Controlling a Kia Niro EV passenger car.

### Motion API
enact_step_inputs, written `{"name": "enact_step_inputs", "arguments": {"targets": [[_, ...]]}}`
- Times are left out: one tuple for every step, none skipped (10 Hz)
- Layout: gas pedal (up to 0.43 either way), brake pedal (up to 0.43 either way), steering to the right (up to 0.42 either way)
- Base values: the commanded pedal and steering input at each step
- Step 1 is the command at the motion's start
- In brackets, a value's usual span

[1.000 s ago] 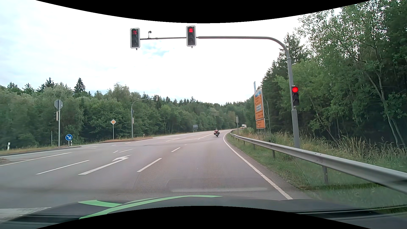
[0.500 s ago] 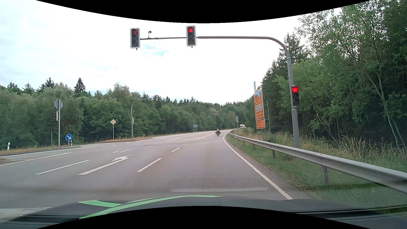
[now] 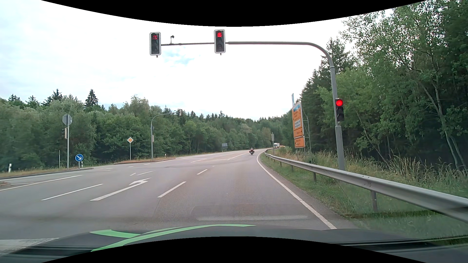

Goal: Follow the waypoints while adhering to traffic rules and regulations

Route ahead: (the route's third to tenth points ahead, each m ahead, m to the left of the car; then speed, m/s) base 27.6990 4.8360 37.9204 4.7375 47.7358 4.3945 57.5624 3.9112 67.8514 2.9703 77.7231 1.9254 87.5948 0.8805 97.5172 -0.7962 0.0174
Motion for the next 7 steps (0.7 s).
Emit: {"name": "enact_step_inputs", "arguments": {"targets": [[0.000, 0.268, 0.003], [0.000, 0.268, 0.003], [0.000, 0.274, 0.003], [0.000, 0.268, 0.003], [0.000, 0.274, 0.003], [0.000, 0.274, 0.003], [0.000, 0.274, 0.003]]}}
